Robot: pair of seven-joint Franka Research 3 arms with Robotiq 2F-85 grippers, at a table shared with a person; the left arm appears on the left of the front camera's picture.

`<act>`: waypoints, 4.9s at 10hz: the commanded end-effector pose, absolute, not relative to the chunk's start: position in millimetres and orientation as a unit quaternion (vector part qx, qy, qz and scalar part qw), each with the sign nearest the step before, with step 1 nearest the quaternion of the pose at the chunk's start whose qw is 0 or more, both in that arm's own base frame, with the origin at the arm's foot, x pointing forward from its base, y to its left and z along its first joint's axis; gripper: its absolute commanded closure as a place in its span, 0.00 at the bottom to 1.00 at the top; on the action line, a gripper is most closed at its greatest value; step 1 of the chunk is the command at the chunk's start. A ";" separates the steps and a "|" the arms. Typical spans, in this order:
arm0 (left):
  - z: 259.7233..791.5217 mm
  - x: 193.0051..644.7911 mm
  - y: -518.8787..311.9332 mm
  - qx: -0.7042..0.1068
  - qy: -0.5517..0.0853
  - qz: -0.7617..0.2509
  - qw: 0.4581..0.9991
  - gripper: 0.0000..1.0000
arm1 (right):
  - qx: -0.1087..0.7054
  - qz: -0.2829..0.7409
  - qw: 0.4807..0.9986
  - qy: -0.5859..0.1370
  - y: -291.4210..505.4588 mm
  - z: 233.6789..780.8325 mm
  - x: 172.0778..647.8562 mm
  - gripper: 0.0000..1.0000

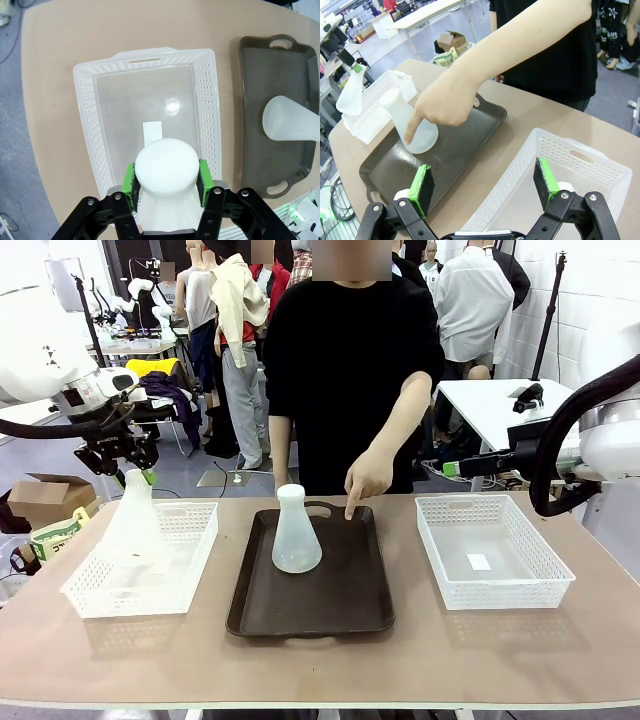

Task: Prepare the laboratory tools.
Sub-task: Place the picked Big flask upright in the Handle tray as directed by the person.

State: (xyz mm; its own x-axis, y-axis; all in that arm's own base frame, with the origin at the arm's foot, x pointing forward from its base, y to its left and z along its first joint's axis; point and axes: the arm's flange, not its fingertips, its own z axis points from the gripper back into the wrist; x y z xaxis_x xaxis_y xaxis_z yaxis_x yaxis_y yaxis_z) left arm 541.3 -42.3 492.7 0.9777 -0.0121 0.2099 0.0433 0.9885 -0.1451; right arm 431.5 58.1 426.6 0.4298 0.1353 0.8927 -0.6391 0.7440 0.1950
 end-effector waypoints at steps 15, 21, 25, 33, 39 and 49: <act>586.2 466.1 -70.4 -0.253 -0.305 -0.233 0.888 1.00 | 0.265 0.238 0.806 -0.473 58.7 427.3 430.4 0.00; 543.2 449.6 -105.6 -0.309 -0.323 -0.353 0.822 1.00 | 0.265 0.238 0.806 -0.473 58.7 427.3 430.4 0.00; 493.7 423.3 -163.1 -0.324 -0.355 -0.516 0.709 1.00 | 0.265 0.238 0.806 -0.473 58.7 427.3 430.4 0.00; 474.2 408.1 -236.4 -0.384 -0.411 -0.621 0.546 1.00 | 0.265 0.238 0.806 -0.473 58.7 427.3 430.4 0.00; 419.9 433.2 -285.6 -0.372 -0.430 -0.649 0.506 1.00 | 0.265 0.238 0.806 -0.473 58.7 427.3 430.4 0.00; 370.4 449.0 -296.0 -0.363 -0.397 -0.658 0.527 0.73 | 0.265 0.238 0.806 -0.473 58.7 427.3 430.4 0.00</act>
State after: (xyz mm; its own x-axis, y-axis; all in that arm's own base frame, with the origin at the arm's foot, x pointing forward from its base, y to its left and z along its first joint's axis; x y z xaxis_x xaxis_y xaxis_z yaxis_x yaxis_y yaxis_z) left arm 446.1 -290.4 368.9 -0.1565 -0.3910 0.9070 0.9857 -0.1207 0.1180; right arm 431.4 58.8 426.6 0.4297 0.1372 0.8925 -0.6399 0.7436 0.1938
